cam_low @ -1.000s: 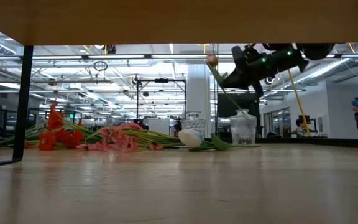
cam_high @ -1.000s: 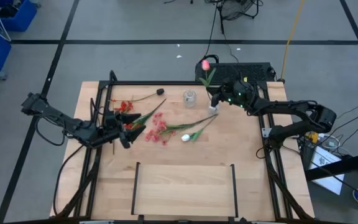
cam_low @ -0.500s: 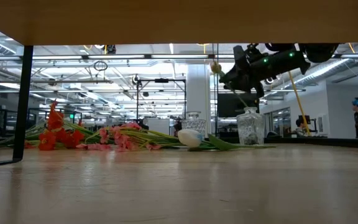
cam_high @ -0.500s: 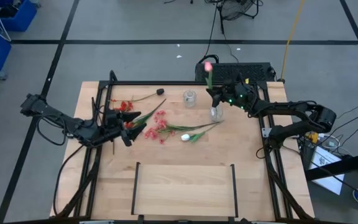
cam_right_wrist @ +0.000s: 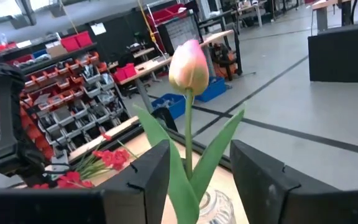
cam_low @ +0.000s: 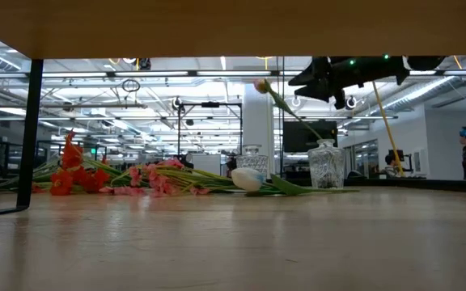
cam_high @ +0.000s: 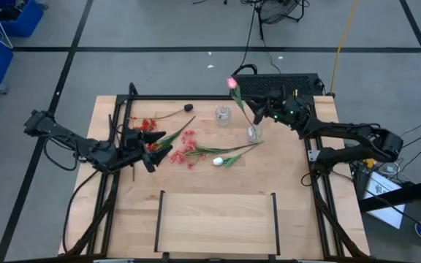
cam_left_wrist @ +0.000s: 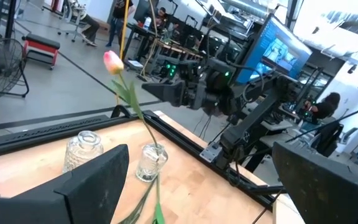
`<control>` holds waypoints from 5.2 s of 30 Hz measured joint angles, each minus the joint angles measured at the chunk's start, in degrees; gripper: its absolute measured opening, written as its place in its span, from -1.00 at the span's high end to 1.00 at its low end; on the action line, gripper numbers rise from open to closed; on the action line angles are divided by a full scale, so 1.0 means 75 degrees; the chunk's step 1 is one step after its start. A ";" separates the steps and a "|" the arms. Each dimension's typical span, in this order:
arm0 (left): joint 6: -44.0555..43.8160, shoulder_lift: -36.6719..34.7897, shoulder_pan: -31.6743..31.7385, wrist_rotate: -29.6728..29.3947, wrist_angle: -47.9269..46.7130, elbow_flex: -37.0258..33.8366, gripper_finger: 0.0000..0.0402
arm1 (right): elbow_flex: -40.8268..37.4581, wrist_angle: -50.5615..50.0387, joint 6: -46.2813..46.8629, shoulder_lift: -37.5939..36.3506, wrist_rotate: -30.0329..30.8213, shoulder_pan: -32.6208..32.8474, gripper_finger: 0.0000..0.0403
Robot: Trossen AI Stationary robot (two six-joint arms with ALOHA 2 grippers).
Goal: Pick and place flowers into a vace then onto a shelf
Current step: Put the white tulip into the right transparent vase
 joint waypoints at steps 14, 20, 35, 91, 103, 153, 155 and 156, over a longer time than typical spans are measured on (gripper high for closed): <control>0.0009 0.0001 0.0145 -0.0012 -0.0250 -0.0003 -0.99 | 0.1390 -0.3711 -0.1144 -0.0645 -0.1673 0.0384 0.24; -0.0019 -0.0001 0.0433 -0.0015 -0.0247 -0.0003 -0.99 | 0.2474 -0.5566 -0.1910 -0.0413 -0.1817 0.0880 0.26; -0.0051 -0.0001 0.0912 0.0034 -0.0639 -0.0003 -0.99 | 0.4400 -1.0240 -0.4346 0.1292 -0.2209 0.2172 0.29; -0.0295 -0.0001 0.0920 0.0211 -0.0806 -0.0003 -0.99 | 0.4444 -0.9937 -0.7617 0.4806 -0.0976 0.2804 0.50; -0.0236 0.0000 0.0921 0.0195 -0.0853 -0.0003 -0.99 | 0.4438 -0.9868 -0.6816 0.4812 -0.0991 0.2804 0.93; -0.0292 0.0002 0.0921 0.0204 -0.1109 -0.0003 -0.99 | 0.4359 -0.6216 -0.2429 0.1662 -0.0522 0.1316 1.00; -0.0292 0.0002 0.0921 0.0207 -0.1112 -0.0003 -0.99 | 0.4208 -0.6046 -0.2158 0.1584 -0.0522 0.1191 1.00; -0.0292 0.0002 0.0921 0.0206 -0.1112 -0.0003 -0.99 | 0.4105 -0.5920 -0.2051 0.1540 -0.0520 0.1139 1.00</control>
